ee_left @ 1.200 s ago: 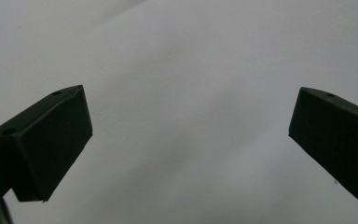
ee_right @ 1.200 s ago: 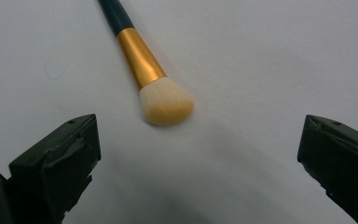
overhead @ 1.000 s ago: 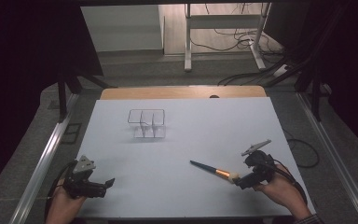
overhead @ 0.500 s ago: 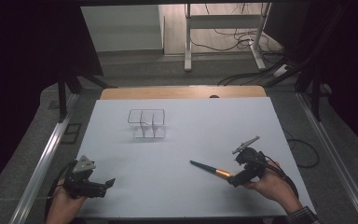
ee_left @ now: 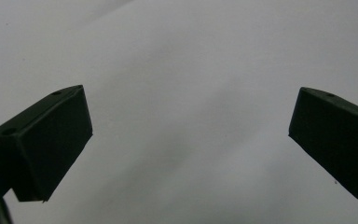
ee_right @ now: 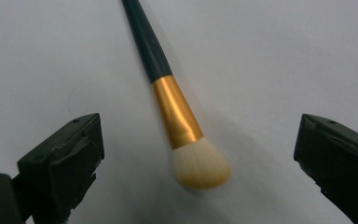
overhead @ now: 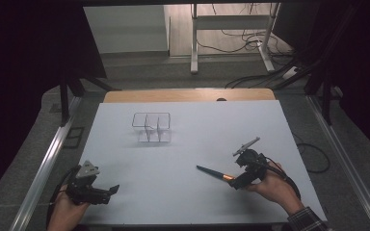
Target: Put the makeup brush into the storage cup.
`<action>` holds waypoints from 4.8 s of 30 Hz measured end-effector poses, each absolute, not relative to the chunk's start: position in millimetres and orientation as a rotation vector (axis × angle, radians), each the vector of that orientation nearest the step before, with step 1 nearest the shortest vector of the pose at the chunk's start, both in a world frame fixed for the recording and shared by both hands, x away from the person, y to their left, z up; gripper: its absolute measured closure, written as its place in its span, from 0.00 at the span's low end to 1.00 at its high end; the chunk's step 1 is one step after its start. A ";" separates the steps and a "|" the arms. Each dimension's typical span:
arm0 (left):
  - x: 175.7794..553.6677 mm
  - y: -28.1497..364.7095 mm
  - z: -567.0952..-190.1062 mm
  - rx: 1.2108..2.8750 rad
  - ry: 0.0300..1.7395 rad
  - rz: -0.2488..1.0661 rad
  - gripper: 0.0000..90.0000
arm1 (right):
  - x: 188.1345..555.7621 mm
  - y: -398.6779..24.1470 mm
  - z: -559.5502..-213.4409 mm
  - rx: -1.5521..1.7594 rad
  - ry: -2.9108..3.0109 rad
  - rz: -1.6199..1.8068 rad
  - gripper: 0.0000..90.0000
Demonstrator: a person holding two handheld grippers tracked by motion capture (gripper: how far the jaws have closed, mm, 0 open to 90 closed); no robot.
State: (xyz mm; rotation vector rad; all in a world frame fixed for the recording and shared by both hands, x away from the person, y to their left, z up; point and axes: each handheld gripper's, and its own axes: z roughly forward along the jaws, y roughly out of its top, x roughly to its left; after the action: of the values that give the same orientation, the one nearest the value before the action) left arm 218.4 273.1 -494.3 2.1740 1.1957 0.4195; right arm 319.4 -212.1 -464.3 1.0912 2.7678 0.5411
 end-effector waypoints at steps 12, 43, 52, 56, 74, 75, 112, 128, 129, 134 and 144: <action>217.8 274.0 -494.2 2.175 1.197 0.410 0.00 | 326.8 -197.3 -465.9 1.047 2.798 0.535 0.08; 210.8 279.9 -496.2 2.162 1.218 0.388 0.00 | 335.2 -170.3 -477.3 0.922 2.856 0.440 0.25; 211.2 279.5 -496.6 2.168 1.216 0.388 0.00 | 335.2 -168.4 -491.2 0.854 2.892 0.362 0.39; 211.2 279.3 -496.7 2.169 1.216 0.388 0.00 | 335.2 -168.3 -493.8 0.836 2.900 0.352 0.52; 211.3 279.1 -496.9 2.162 1.203 0.415 0.00 | 333.1 -175.6 -491.8 0.870 2.958 0.356 0.80; 211.4 279.2 -496.9 2.161 1.201 0.417 0.00 | 332.9 -176.1 -491.2 0.856 2.954 0.356 0.80; 221.7 269.1 -492.4 2.131 1.166 0.373 0.00 | 321.2 -184.6 -457.6 0.774 2.886 0.592 0.80; 235.2 247.4 -487.9 2.132 1.110 0.304 0.00 | 316.2 -175.2 -449.8 0.701 2.885 0.635 0.80; 236.2 246.3 -487.2 2.130 1.103 0.290 0.00 | 315.6 -174.3 -449.3 0.698 2.882 0.636 0.80; 241.0 238.6 -484.9 2.127 1.061 0.253 0.00 | 314.0 -169.6 -448.4 0.673 2.893 0.640 0.80; 248.8 217.4 -481.6 2.181 0.974 0.219 0.00 | 311.3 -161.0 -446.7 0.639 2.907 0.644 0.80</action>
State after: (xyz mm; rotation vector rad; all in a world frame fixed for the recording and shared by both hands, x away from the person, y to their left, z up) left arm 248.8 217.4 -481.6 2.1811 0.9743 0.2190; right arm 311.3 -161.0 -446.7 0.6391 2.9071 0.6436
